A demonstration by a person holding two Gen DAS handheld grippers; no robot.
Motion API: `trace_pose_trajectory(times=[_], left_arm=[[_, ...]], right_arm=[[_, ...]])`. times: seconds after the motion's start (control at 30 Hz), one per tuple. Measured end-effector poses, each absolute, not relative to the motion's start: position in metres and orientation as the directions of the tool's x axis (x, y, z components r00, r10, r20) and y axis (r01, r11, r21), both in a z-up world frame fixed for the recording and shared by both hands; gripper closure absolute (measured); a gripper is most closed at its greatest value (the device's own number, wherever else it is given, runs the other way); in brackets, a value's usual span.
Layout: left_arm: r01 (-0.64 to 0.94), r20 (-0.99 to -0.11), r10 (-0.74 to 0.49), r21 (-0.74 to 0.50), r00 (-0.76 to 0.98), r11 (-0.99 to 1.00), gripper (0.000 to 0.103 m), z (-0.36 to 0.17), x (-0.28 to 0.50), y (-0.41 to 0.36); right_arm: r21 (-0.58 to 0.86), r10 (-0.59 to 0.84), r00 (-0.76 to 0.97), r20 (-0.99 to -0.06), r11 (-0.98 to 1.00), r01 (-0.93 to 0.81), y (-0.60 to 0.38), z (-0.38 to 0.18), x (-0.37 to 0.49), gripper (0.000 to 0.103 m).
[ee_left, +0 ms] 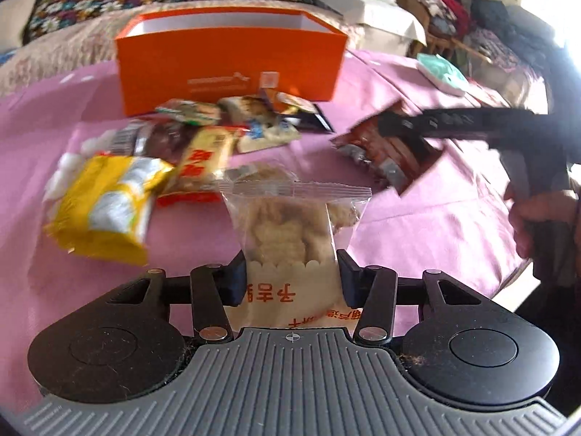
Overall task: Organize snacks
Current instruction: 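Grasp the clear cookie bag with the left tool while the right tool grasps the brown packet, then carry both packets into the orange box and open both tools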
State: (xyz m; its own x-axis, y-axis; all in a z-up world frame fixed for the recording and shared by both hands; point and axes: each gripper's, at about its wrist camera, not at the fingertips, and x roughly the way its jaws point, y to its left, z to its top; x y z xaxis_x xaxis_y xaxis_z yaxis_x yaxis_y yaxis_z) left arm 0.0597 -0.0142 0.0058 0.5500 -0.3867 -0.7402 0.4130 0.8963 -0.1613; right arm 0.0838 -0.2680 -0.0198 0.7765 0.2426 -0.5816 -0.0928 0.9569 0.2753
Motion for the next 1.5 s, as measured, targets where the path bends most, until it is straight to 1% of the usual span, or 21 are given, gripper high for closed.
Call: trace_pose_trajectory(times=[0.07, 0.13, 0.17, 0.2, 0.23, 0.3, 0.37, 0.43, 0.47, 0.6, 0.63, 0.67, 0.7, 0.77, 0.83, 1.07, 1.2, 1.27, 1.33, 1.43, 1.5], left_arm=[[0.399, -0.725, -0.398, -0.184, 0.562, 0.898, 0.089, 0.012, 0.063, -0.007], [0.380, -0.720, -0.385, -0.180, 0.578, 0.907, 0.089, 0.017, 0.070, -0.004], [0.378, -0.726, -0.368, -0.160, 0.580, 0.912, 0.089, 0.017, 0.072, -0.006], [0.385, -0.734, -0.359, -0.144, 0.576, 0.912, 0.088, 0.016, 0.073, -0.007], [0.392, -0.745, -0.350, -0.129, 0.568, 0.911, 0.088, 0.013, 0.073, -0.009], [0.405, -0.750, -0.345, -0.113, 0.564, 0.907, 0.086, 0.007, 0.069, -0.013], [0.411, -0.756, -0.337, -0.098, 0.562, 0.906, 0.082, 0.000, 0.065, -0.016], [0.412, -0.756, -0.336, -0.097, 0.561, 0.906, 0.080, -0.004, 0.064, -0.018], [0.409, -0.755, -0.336, -0.098, 0.563, 0.907, 0.080, -0.005, 0.064, -0.018], [0.412, -0.756, -0.333, -0.093, 0.564, 0.906, 0.075, -0.007, 0.066, -0.017], [0.413, -0.756, -0.336, -0.096, 0.562, 0.906, 0.077, -0.009, 0.066, -0.017], [0.414, -0.755, -0.343, -0.104, 0.559, 0.904, 0.081, -0.010, 0.067, -0.017], [0.412, -0.750, -0.357, -0.124, 0.557, 0.903, 0.084, -0.011, 0.067, -0.015], [0.397, -0.741, -0.377, -0.162, 0.556, 0.903, 0.090, -0.008, 0.069, -0.009], [0.383, -0.727, -0.381, -0.175, 0.571, 0.907, 0.090, 0.001, 0.070, -0.003], [0.356, -0.674, -0.391, -0.200, 0.627, 0.913, 0.090, 0.042, 0.084, 0.014], [0.348, -0.632, -0.370, -0.165, 0.681, 0.923, 0.090, 0.077, 0.117, 0.016], [0.341, -0.601, -0.356, -0.144, 0.715, 0.929, 0.090, 0.095, 0.141, 0.012], [0.337, -0.575, -0.340, -0.117, 0.744, 0.934, 0.090, 0.110, 0.171, 0.003], [0.333, -0.565, -0.341, -0.122, 0.751, 0.935, 0.090, 0.117, 0.222, -0.014], [0.319, -0.572, -0.327, -0.118, 0.752, 0.940, 0.090, 0.115, 0.254, -0.023]], right_arm=[[0.307, 0.258, 0.770, -0.583, 0.948, -0.085, -0.273, -0.020, 0.083, 0.067], [0.293, 0.251, 0.760, -0.600, 0.952, -0.083, -0.272, -0.022, 0.087, 0.065], [0.283, 0.251, 0.751, -0.611, 0.955, -0.089, -0.270, -0.023, 0.090, 0.055], [0.284, 0.253, 0.748, -0.614, 0.955, -0.089, -0.268, -0.023, 0.092, 0.038], [0.273, 0.248, 0.747, -0.617, 0.957, -0.093, -0.264, -0.022, 0.091, 0.033], [0.191, 0.211, 0.753, -0.623, 0.975, -0.115, -0.252, -0.021, 0.087, 0.023], [0.096, 0.160, 0.762, -0.628, 0.987, -0.127, -0.241, -0.024, 0.080, 0.017], [0.037, 0.128, 0.765, -0.631, 0.990, -0.135, -0.235, -0.028, 0.077, 0.018], [0.018, 0.122, 0.770, -0.627, 0.990, -0.142, -0.233, -0.029, 0.075, 0.023], [-0.042, 0.108, 0.766, -0.634, 0.984, -0.173, -0.227, -0.033, 0.072, 0.025], [-0.061, 0.101, 0.765, -0.637, 0.982, -0.180, -0.224, -0.036, 0.069, 0.029], [-0.091, 0.087, 0.768, -0.635, 0.978, -0.186, -0.221, -0.038, 0.067, 0.038], [-0.125, 0.073, 0.777, -0.625, 0.973, -0.192, -0.218, -0.039, 0.063, 0.049], [-0.127, 0.076, 0.784, -0.617, 0.973, -0.194, -0.219, -0.036, 0.058, 0.057], [-0.073, 0.104, 0.790, -0.605, 0.980, -0.185, -0.225, -0.030, 0.054, 0.062], [0.168, 0.221, 0.818, -0.532, 0.974, -0.154, -0.248, -0.001, 0.057, 0.062], [0.153, 0.217, 0.852, -0.477, 0.975, -0.163, -0.248, 0.031, 0.081, 0.062], [0.108, 0.196, 0.874, -0.445, 0.980, -0.165, -0.244, 0.049, 0.106, 0.062], [0.106, 0.191, 0.889, -0.415, 0.981, -0.161, -0.241, 0.065, 0.139, 0.062], [0.098, 0.177, 0.910, -0.375, 0.984, -0.151, -0.232, 0.074, 0.187, 0.062], [0.087, 0.177, 0.907, -0.383, 0.984, -0.155, -0.224, 0.068, 0.218, 0.062]])
